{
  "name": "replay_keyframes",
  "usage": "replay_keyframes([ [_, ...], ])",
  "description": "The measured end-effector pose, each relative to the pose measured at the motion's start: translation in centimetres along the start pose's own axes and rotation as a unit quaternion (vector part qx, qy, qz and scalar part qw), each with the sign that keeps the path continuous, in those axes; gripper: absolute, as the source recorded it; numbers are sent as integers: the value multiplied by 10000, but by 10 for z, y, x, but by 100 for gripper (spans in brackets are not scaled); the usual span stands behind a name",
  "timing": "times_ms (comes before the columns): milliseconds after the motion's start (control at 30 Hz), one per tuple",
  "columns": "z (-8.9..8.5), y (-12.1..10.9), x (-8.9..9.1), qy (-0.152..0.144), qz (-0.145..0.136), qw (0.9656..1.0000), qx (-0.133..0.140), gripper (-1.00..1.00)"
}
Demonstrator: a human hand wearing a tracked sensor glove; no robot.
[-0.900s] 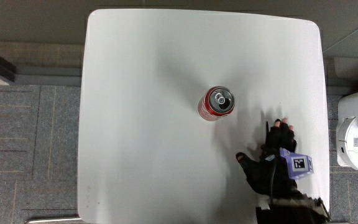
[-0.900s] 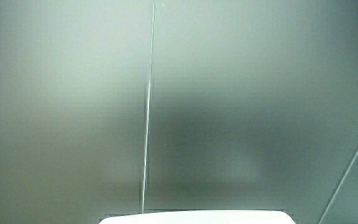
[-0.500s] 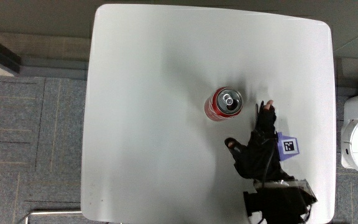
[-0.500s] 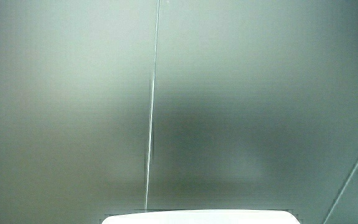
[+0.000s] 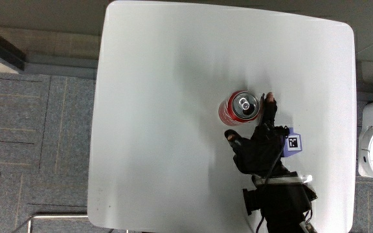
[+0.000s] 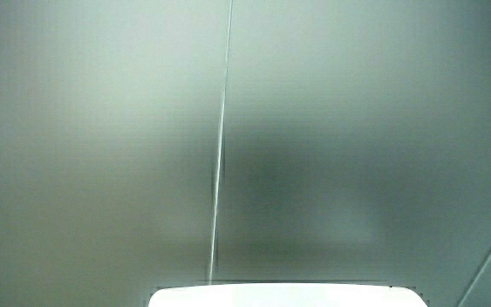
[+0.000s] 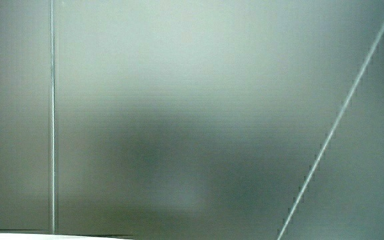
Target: Pick coca cola
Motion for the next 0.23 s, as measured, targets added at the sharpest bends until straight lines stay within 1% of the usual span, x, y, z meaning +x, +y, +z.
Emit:
replay_keyframes([
  [167,2,-2,0,56,157,9993,327,71],
  [200,2,-3,-1,104,115,9991,393,79],
  [233,3,-4,0,66,54,9992,403,86],
])
